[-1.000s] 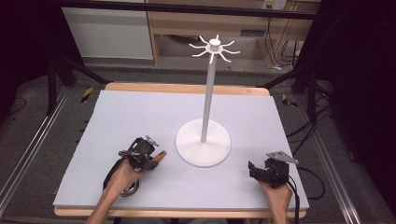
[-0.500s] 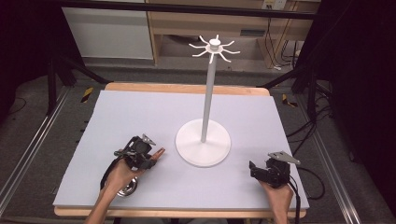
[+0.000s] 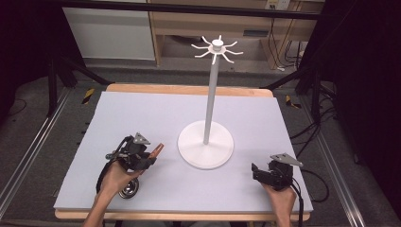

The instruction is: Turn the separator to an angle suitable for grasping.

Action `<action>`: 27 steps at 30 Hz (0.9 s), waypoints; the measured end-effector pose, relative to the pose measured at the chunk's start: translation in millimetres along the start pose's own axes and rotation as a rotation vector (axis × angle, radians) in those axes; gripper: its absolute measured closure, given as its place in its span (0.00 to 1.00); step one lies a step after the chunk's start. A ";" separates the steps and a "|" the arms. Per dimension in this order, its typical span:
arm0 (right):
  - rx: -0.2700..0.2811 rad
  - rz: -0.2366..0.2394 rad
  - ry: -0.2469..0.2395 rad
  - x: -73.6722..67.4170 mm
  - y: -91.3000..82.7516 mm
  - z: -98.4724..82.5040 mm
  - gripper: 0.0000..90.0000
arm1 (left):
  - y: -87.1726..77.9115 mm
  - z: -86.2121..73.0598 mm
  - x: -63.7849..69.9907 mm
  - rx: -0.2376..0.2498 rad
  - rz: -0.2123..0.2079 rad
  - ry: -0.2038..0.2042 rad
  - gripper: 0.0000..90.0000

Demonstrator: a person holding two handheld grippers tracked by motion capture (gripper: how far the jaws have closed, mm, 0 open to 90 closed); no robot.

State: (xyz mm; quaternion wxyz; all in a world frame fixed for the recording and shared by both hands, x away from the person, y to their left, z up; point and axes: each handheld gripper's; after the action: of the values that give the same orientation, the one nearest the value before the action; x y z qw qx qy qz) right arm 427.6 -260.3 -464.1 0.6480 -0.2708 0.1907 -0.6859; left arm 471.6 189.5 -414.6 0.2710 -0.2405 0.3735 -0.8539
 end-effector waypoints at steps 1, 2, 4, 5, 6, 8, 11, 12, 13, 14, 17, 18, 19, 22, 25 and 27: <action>0.003 -0.002 -0.006 0.1 0.2 0.0 0.16 | -2.5 0.0 0.1 0.011 -0.001 -0.001 0.74; 0.001 -0.002 -0.002 -0.3 -0.1 0.0 0.16 | -4.1 -0.1 0.4 0.024 -0.002 -0.004 0.74; 0.003 -0.002 -0.001 -0.3 -0.3 0.2 0.16 | -9.8 0.0 0.7 0.047 0.000 -0.002 0.74; 0.003 -0.002 -0.001 -0.4 -0.3 0.2 0.16 | -12.4 0.1 1.0 0.060 -0.001 -0.001 0.74; 0.003 -0.003 -0.001 -0.4 -0.3 0.1 0.16 | -14.9 0.2 1.4 0.069 0.003 0.004 0.74; 0.003 -0.003 -0.001 -0.4 -0.3 0.1 0.16 | -16.6 0.2 1.8 0.084 0.005 0.006 0.74; 0.003 -0.004 -0.003 -0.1 -0.1 0.2 0.16 | -25.7 0.5 3.8 0.144 0.011 0.024 0.74; 0.003 -0.005 -0.002 -0.1 -0.1 0.2 0.16 | -27.6 0.5 4.6 0.161 0.011 0.023 0.74; 0.003 -0.004 0.000 -0.3 -0.2 0.1 0.16 | -29.8 0.3 5.6 0.186 0.014 0.024 0.74; 0.002 -0.005 0.003 -0.4 -0.5 0.0 0.16 | -30.9 0.1 6.3 0.203 0.015 0.025 0.74; 0.002 -0.004 0.010 0.0 -0.6 -0.2 0.16 | -36.4 -1.0 9.0 0.257 0.020 0.035 0.74; 0.003 -0.002 0.011 0.2 -0.3 -0.3 0.16 | -38.7 -1.3 9.7 0.272 0.024 0.043 0.74; 0.002 -0.002 0.009 0.3 0.1 -0.2 0.16 | -40.3 -1.6 10.8 0.298 0.025 0.043 0.74; 0.002 -0.004 0.002 0.0 0.3 0.1 0.16 | -46.6 -2.9 13.5 0.375 0.028 0.060 0.74; 0.007 -0.007 0.003 0.1 -0.8 0.4 0.16 | -53.0 -3.5 16.8 0.427 0.034 0.076 0.74; 0.004 -0.007 0.006 0.3 -0.7 0.1 0.16 | -56.7 -4.0 18.6 0.463 0.033 0.081 0.74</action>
State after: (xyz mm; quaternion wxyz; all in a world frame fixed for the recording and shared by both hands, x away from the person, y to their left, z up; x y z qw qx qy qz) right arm 427.1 -260.5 -463.6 0.6457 -0.2681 0.1901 -0.6892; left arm 439.4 212.1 -369.7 0.3176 -0.1314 0.1818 -0.9213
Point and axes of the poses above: each handheld gripper's, and its own axes: y roughly forward along the jaws, z roughly out of its top, x roughly to its right, and after that the axes turned 14 degrees about -z, right-handed
